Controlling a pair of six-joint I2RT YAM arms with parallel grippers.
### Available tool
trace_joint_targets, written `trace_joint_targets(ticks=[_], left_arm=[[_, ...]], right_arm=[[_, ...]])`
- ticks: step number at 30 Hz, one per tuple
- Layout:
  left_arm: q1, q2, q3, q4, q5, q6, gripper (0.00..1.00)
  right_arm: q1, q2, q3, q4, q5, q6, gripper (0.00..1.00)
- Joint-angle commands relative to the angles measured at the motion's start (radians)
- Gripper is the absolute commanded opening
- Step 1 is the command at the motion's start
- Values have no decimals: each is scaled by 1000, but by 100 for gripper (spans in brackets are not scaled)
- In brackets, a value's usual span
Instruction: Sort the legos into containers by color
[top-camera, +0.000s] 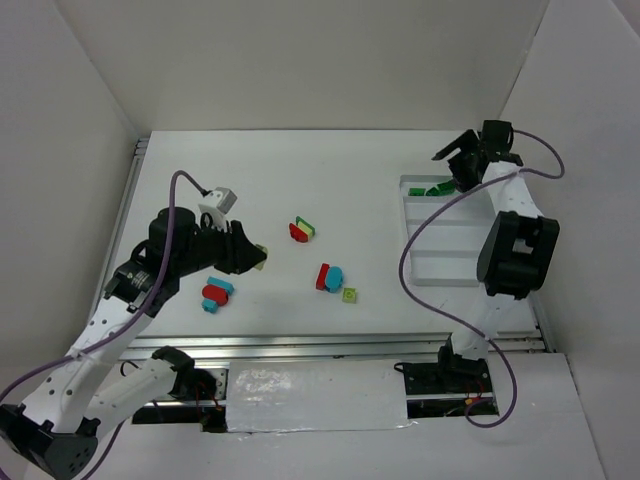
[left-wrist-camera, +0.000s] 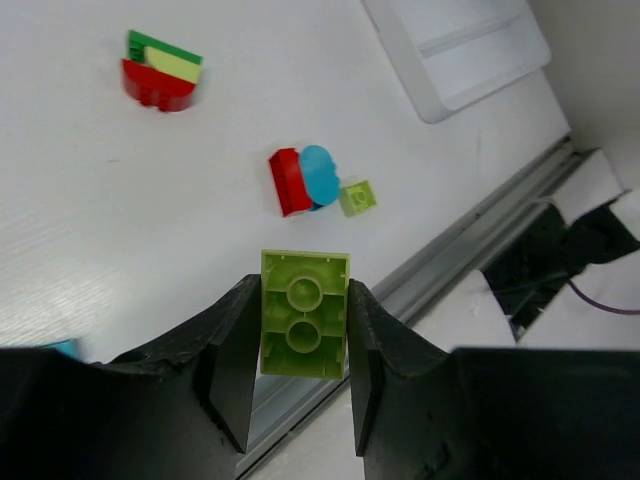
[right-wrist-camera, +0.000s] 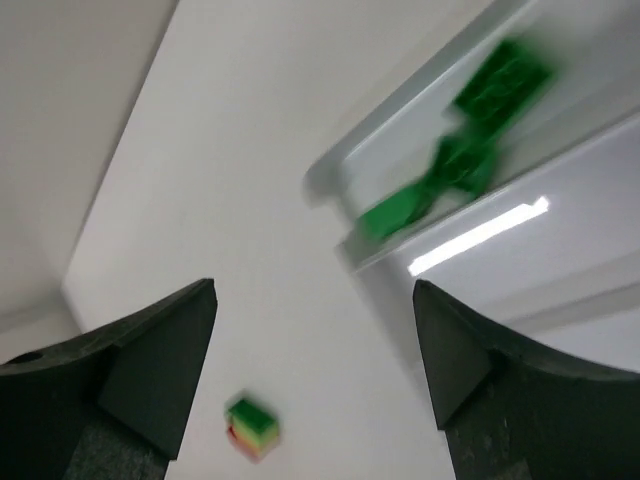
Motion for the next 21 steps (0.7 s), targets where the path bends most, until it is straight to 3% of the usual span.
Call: trace_joint_targets(ticks=[1, 4, 7, 8, 11, 14, 16, 21], left_arm=[[4, 3, 22, 139, 180, -69, 0], [6, 13, 27, 253, 289, -127, 0], [7, 24, 64, 325, 349, -198, 0], [6, 26, 71, 340, 364, -218, 0], [8, 20, 78, 417, 366, -312, 0], [8, -3, 33, 542, 361, -445, 0], [7, -20, -13, 654, 389, -545, 0], [6, -51, -44, 712, 372, -632, 0]], right_arm=[[157, -280, -164, 146, -363, -174, 86], [374, -463, -341, 271, -635, -268, 86], [550, -648, -574, 535, -789, -187, 86], [663, -690, -630, 713, -781, -143, 86], [826, -818, -784, 934, -688, -15, 86], [911, -911, -948, 1233, -539, 157, 86], [964, -913, -964, 1289, -526, 204, 85], [1032, -875, -935, 1382, -520, 217, 81]])
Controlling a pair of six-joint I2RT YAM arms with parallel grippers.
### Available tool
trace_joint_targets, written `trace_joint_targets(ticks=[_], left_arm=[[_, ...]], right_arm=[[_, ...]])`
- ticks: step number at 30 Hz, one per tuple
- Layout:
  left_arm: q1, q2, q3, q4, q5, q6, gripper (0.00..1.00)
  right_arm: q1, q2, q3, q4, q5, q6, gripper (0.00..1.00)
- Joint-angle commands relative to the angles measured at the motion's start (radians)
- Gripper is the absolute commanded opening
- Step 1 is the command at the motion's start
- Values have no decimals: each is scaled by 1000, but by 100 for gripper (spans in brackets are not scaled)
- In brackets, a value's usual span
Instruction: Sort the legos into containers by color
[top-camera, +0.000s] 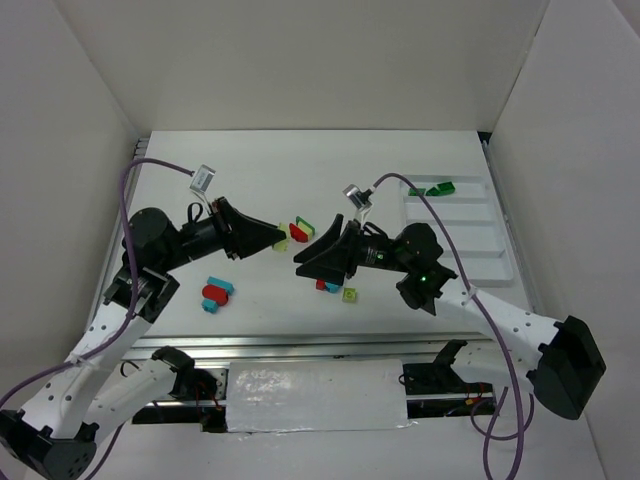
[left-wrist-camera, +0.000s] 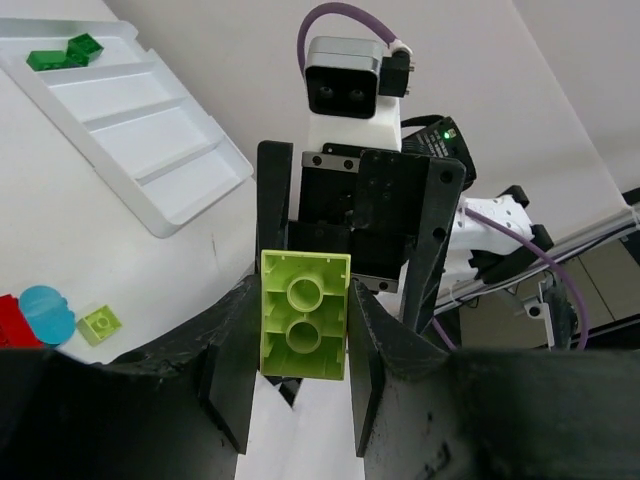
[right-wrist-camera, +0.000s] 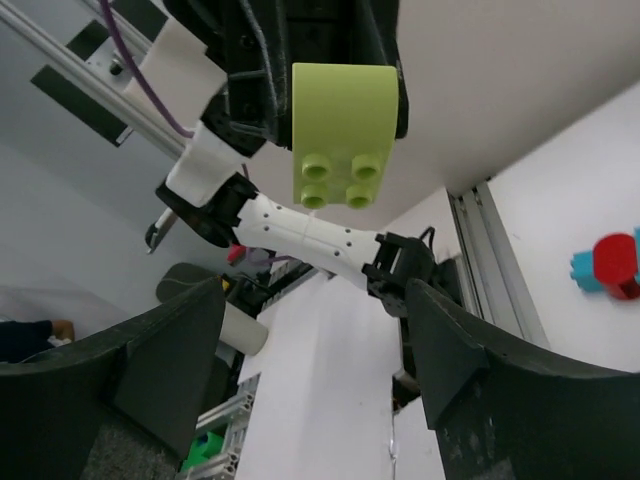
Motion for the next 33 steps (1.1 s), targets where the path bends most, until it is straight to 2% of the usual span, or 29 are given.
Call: trace_joint_targets(ticks=[1, 2, 6, 15, 18, 19, 22, 24, 26, 28, 29, 30, 31, 32, 33], left_arm=[[4, -24, -12, 144, 22, -118, 0], [4, -24, -13, 146, 24, -124, 0], [3, -41, -25, 135, 6, -133, 0], [-2, -40, -61, 167, 16, -155, 0], [-4, -41, -53, 148, 9, -147, 0], [-4, -41, -50, 138, 4, -138, 0], [-4, -41, -35, 111, -5, -121, 0], [-4, -40, -24, 100, -11, -115, 0], [-2, -35, -12, 78, -25, -103, 0], [-4, -29, 8, 51, -28, -86, 0], [-2, -27, 19, 26, -37, -70, 10], [-4, -26, 36, -9, -69, -55, 27], [-4, -26, 54, -49, -94, -8, 67], [-4, -27, 94, -154, -132, 18, 90], [-4, -29, 111, -197, -213, 41, 99]], right_arm=[[41, 9, 35, 166, 68, 38, 79], [47, 11, 47, 140, 94, 19, 75], [70, 26, 75, 139, 189, -13, 74], [93, 112, 165, 115, 212, -15, 67], [97, 135, 179, 127, 201, -16, 55], [99, 140, 182, 126, 194, -18, 45], [100, 147, 171, 143, 186, -16, 29], [99, 146, 156, 162, 175, -13, 27], [99, 147, 145, 176, 161, -9, 0], [100, 137, 141, 141, 166, -34, 0], [99, 129, 136, 123, 177, -45, 0], [93, 120, 129, 76, 190, -53, 0], [87, 97, 103, 57, 206, -71, 0], [78, 85, 84, 38, 221, -78, 0], [44, 72, 67, 5, 247, -76, 0]])
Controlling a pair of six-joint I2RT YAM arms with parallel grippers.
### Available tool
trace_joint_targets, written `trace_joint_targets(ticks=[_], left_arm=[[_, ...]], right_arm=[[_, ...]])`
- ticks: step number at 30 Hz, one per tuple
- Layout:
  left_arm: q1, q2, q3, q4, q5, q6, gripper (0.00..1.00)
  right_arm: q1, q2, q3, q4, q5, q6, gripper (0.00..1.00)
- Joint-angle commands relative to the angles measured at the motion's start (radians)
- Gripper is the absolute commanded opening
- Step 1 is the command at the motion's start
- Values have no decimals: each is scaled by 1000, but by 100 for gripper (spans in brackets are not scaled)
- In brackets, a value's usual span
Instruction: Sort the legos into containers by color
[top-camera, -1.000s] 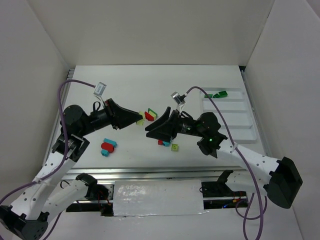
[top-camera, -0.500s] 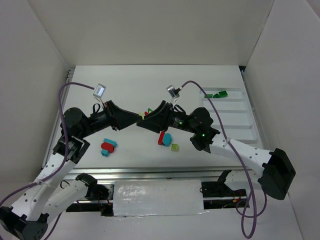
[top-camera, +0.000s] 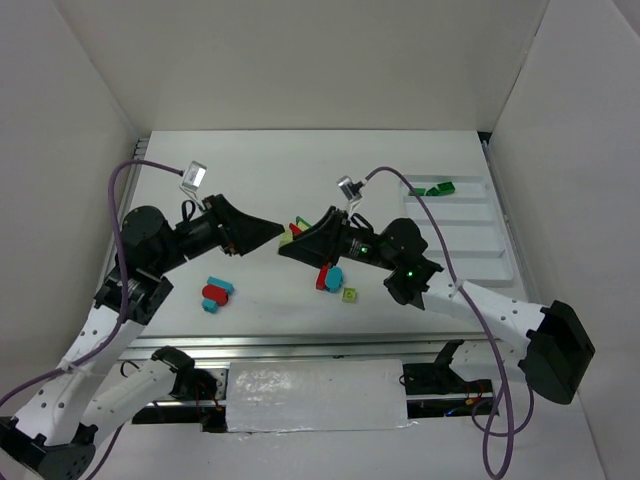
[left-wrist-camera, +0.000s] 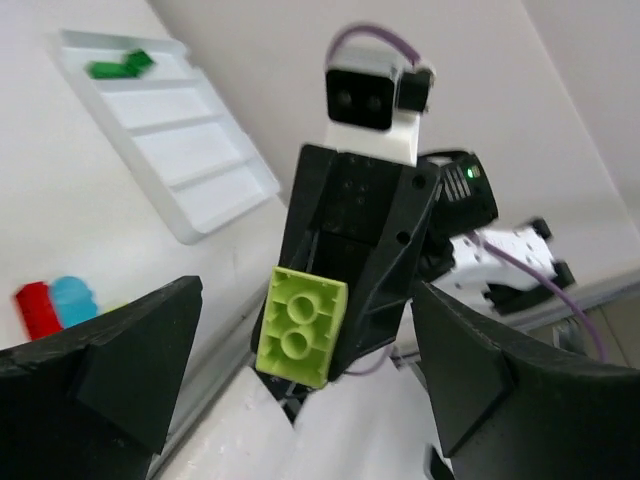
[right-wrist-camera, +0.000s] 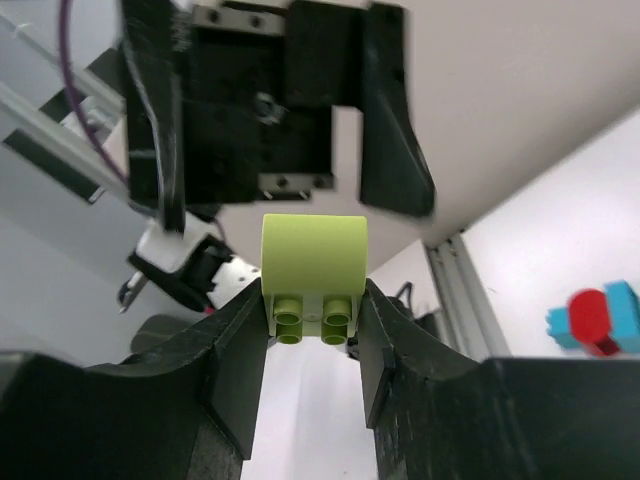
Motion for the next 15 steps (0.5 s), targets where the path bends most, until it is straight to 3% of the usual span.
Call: trace_joint_targets(ticks=[1, 5, 8, 9, 11, 15], left_arm=[[0, -13, 103, -185, -194, 122, 99], [2, -2, 165, -349, -362, 176, 100], [5, 31, 209, -486, -509, 196, 100], [5, 42, 217, -518, -544, 210, 100], [5, 82, 228, -582, -590, 248, 100], [2, 159, 175, -611, -575, 276, 100]], right_arm=[[-57, -71, -73, -63, 55, -43, 0], [-181, -138, -175, -103, 60, -14, 0], [-319, -200, -169, -375, 197, -42, 0], [-361, -185, -142, -647, 379, -33, 0], [-508, -131, -45, -936, 501, -28, 0], [-712, 44, 44, -1085, 614, -37, 0]])
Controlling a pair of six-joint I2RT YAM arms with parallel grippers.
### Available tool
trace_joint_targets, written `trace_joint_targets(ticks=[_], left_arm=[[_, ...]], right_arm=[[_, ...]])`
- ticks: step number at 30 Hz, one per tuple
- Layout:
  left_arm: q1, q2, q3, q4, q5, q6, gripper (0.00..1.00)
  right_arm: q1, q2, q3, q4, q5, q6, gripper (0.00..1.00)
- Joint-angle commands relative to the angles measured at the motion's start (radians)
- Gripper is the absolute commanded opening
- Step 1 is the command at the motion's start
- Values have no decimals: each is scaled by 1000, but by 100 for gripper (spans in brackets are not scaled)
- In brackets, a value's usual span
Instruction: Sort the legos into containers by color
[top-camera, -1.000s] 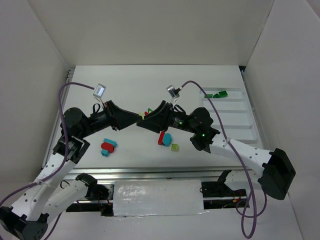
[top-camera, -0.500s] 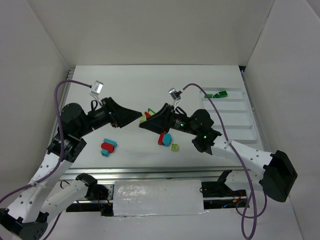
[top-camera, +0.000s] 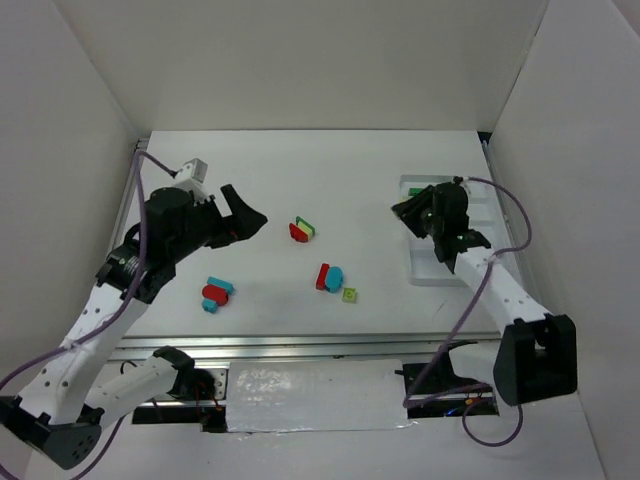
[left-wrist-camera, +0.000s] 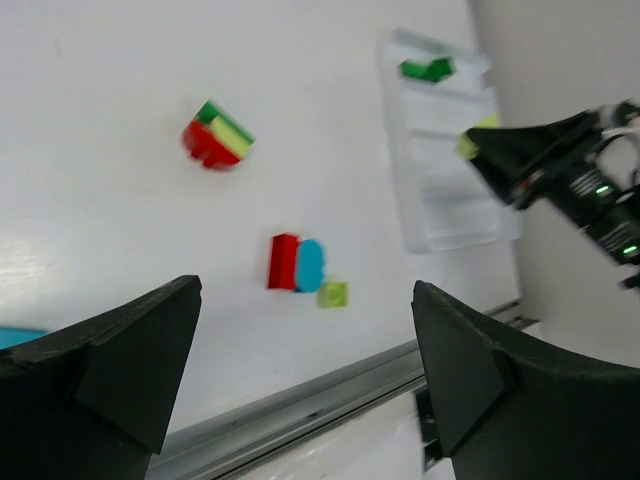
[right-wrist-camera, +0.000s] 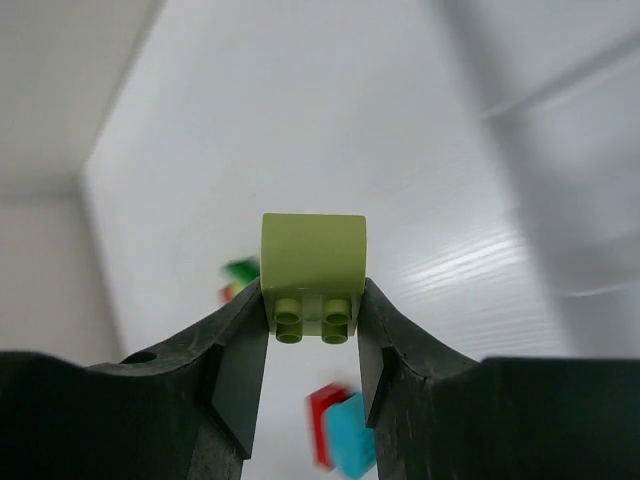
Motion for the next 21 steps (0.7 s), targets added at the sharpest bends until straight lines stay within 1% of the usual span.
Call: trace_joint_targets(ticks=[1, 5, 7, 8, 9, 12, 18, 21], left_arm=[[1, 55, -45, -87, -60, 56, 100], [-5, 83, -88, -90, -60, 64, 99], [-6, 89, -103, -87, -33, 76, 100], [-6, 89, -109, -85, -17, 87, 100], [-9, 87, -121, -82, -10, 91, 99], [-12, 77, -141, -68, 13, 108, 100], [-14, 61, -198, -44, 23, 119, 99], [-15, 72, -215, -24, 50, 122, 99]], right_arm=[[-135, 105, 75, -310, 196, -16, 0], [-198, 220, 153, -336, 273, -16, 0], [-208, 299, 210, -342, 292, -11, 0], [-253, 329, 227, -336, 275, -14, 0], [-263, 387, 268, -341, 261, -14, 0], [-280, 463, 319, -325, 238, -19, 0], [-300, 550, 389, -316, 224, -11, 0], [-312, 590, 423, -308, 201, -11, 0]])
